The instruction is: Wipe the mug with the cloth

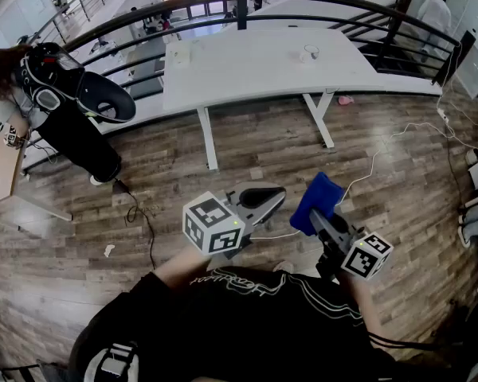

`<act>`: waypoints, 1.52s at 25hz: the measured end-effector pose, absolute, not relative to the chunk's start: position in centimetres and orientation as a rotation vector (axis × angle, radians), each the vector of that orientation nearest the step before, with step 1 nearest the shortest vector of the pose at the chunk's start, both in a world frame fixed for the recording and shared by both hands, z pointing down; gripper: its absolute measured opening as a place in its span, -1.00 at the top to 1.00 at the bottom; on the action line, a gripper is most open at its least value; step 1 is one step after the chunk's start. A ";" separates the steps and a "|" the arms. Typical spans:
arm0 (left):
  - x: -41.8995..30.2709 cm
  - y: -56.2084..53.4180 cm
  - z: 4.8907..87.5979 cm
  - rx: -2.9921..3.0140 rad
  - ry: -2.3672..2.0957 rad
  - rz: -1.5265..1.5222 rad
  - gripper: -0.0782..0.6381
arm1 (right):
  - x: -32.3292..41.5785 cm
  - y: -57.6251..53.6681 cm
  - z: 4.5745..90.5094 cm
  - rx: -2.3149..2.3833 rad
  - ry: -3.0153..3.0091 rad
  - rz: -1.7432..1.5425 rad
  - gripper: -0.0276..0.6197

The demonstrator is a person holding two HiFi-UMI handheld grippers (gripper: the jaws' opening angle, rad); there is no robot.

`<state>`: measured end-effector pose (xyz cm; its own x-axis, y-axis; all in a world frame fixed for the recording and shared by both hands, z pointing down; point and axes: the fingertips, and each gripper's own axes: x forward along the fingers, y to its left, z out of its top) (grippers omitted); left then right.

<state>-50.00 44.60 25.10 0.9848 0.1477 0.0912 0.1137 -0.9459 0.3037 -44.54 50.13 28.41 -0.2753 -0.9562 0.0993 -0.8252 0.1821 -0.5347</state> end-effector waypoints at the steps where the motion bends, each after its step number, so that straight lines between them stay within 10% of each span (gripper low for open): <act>1: -50.1 44.7 25.1 2.828 0.192 0.161 0.76 | -44.5 50.2 28.4 -1.709 2.199 -0.729 0.72; 38: -42.8 34.8 28.2 2.799 0.094 0.241 0.76 | -35.3 41.0 31.6 -1.612 2.115 -0.783 0.72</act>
